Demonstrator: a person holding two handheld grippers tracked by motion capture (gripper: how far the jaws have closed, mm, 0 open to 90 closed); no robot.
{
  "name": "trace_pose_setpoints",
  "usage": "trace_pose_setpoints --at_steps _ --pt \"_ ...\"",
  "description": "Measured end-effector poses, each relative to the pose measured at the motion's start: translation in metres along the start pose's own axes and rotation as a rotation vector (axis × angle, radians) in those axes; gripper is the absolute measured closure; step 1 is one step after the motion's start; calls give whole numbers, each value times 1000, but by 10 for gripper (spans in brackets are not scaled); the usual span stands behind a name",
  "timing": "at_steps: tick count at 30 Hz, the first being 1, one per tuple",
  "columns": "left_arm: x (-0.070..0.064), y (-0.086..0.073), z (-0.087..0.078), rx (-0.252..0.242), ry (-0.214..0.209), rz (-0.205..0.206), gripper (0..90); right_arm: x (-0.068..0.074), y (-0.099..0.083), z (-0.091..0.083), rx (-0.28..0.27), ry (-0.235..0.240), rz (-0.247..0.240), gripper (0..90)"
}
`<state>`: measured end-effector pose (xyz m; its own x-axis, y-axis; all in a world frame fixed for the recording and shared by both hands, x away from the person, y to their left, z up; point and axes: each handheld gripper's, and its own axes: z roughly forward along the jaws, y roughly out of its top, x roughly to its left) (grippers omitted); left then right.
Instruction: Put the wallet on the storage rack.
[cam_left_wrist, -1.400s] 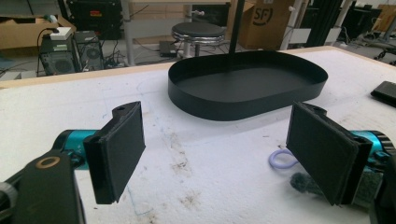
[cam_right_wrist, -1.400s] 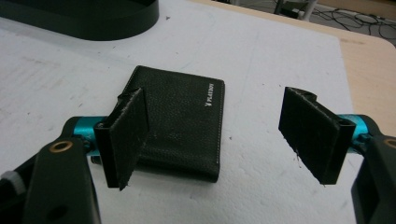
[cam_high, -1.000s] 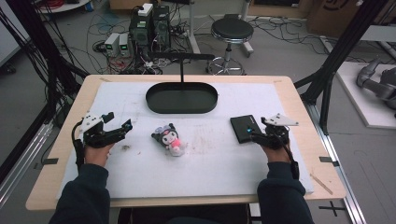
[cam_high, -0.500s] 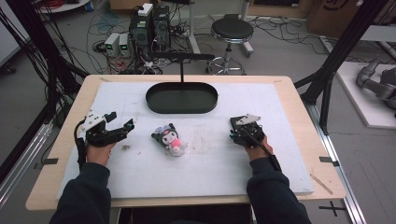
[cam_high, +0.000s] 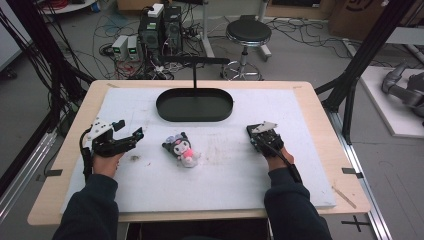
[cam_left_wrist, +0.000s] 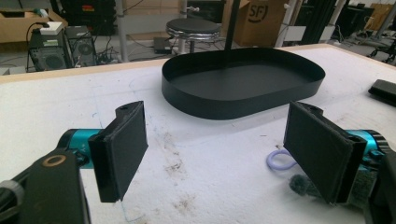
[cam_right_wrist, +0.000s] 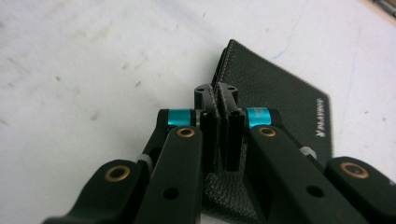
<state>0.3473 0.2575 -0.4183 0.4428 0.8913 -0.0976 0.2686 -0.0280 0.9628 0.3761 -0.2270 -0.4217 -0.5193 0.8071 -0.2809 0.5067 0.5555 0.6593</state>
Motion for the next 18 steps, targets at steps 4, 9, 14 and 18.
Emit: trace_pose_setpoints --at_steps 4,9,14,18 --pt "1 0 0 -1 1 -3 216 -2 3 -15 -72 39 35 896" --pt "1 0 0 -3 2 -8 217 -10 6 -38 -172 75 104 899" --pt "2 0 0 -1 0 -8 217 -27 3 -55 -237 81 204 900" --pt "1 0 0 -1 0 -9 217 -40 -5 -59 -234 47 243 900"
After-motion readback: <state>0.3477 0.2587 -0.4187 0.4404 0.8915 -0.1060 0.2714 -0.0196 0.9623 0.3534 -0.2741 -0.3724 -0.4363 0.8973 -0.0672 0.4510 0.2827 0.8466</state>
